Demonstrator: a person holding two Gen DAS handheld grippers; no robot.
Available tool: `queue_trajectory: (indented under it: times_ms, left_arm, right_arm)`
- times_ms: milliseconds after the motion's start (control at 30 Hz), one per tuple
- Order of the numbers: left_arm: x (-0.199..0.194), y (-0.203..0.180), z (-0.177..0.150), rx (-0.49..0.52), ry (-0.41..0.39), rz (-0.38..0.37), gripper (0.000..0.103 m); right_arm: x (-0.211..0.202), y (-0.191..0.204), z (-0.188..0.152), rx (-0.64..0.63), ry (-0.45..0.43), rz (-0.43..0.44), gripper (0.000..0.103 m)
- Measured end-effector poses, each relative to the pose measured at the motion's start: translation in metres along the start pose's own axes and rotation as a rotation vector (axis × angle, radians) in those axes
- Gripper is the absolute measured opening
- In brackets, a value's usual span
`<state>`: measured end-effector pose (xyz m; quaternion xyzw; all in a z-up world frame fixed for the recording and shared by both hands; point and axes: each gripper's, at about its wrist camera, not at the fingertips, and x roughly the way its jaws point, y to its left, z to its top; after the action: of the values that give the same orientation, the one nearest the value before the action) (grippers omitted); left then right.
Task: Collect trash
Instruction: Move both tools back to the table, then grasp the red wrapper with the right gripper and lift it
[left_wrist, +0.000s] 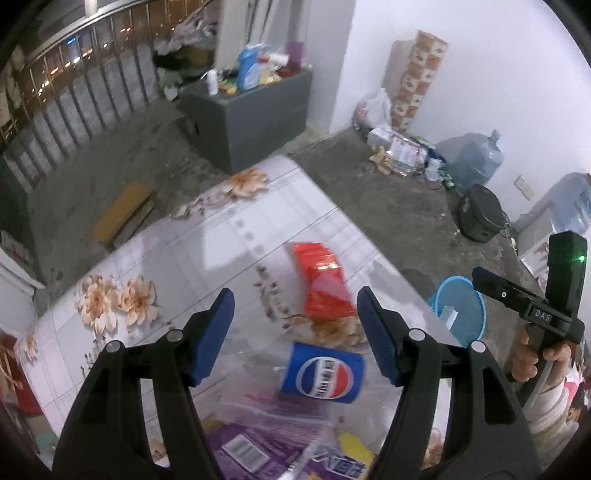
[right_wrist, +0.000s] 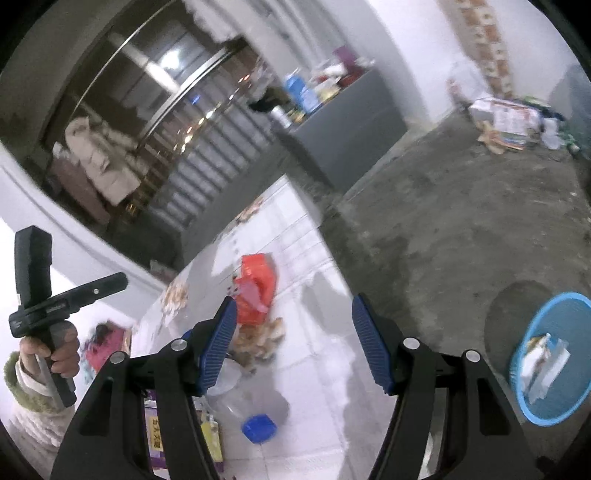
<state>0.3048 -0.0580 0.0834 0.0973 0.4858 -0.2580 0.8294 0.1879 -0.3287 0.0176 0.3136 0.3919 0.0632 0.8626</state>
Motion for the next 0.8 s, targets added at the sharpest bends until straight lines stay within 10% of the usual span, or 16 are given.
queue_trajectory:
  times_ms: [367, 800]
  left_arm:
    - [0.081, 0.017, 0.009, -0.020, 0.123, -0.048, 0.045]
    - [0.145, 0.000, 0.003, 0.052, 0.231, -0.075, 0.015]
  right_arm:
    - [0.118, 0.033, 0.020, -0.116, 0.166, 0.022, 0.062]
    - [0.178, 0.065, 0.011, -0.370, 0.231, -0.111, 0.024]
